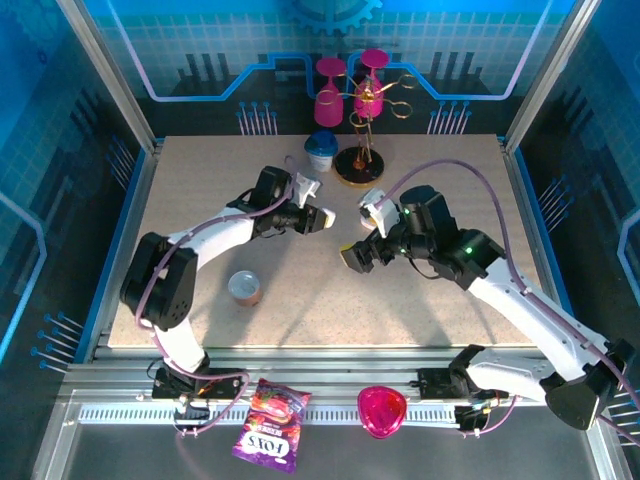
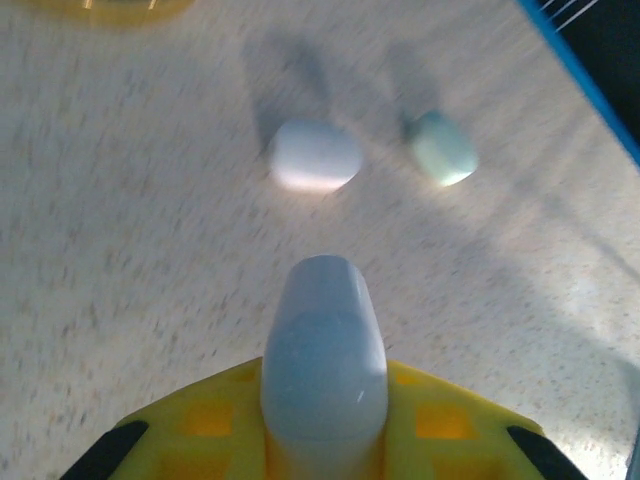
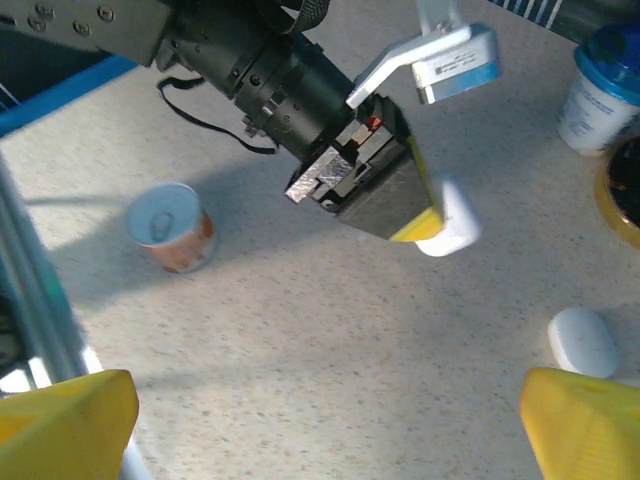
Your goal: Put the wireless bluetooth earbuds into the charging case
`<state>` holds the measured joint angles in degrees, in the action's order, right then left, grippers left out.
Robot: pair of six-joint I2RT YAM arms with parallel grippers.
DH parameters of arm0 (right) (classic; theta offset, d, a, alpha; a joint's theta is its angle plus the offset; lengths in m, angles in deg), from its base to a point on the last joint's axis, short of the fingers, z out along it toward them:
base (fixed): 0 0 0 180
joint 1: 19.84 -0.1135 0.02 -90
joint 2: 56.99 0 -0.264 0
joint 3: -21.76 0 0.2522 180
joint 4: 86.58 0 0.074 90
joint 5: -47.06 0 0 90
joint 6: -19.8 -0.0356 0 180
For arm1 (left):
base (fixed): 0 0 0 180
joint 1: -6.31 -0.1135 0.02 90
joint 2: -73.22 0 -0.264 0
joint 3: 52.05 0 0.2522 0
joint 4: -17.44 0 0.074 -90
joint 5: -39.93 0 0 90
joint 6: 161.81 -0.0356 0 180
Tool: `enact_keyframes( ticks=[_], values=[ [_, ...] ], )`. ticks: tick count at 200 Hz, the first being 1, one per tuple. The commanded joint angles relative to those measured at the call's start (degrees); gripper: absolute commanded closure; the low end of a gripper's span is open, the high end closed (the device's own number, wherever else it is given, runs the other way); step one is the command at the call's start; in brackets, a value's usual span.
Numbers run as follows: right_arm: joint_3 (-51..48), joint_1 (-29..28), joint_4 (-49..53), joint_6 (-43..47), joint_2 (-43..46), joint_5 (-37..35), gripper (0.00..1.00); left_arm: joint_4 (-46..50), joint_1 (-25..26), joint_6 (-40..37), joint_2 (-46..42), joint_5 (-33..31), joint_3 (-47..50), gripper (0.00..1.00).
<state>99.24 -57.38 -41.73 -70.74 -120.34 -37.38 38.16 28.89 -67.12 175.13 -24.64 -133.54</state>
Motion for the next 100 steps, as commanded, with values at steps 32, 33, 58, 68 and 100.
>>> enact_keyframes(
  ticks=[32, 33, 58, 68, 100],
  values=[
    [-5.67, 0.31, -6.78, 0.42, 0.69, -5.90, 0.00, 11.23, -1.05, 5.57, 8.03, -3.90, -6.44, 0.95],
    [-5.74, 0.38, -6.85, 0.39, 0.73, -5.91, 0.00, 11.32, -1.05, 5.63, 8.12, -3.90, -6.45, 0.95],
    [-7.28, 1.06, -8.69, -0.65, 1.03, -6.00, 0.00, 13.31, -1.43, 7.00, 10.87, -4.87, -8.23, 0.94],
    [-7.79, 1.15, -9.32, -0.71, 1.28, -5.92, 0.00, 15.06, -1.58, 7.60, 12.28, -5.06, -9.39, 0.94],
    [-9.00, 1.81, -10.74, -0.88, 2.28, -5.93, 0.00, 21.04, -1.94, 7.32, 16.26, -5.03, -13.90, 0.90]
  ],
)
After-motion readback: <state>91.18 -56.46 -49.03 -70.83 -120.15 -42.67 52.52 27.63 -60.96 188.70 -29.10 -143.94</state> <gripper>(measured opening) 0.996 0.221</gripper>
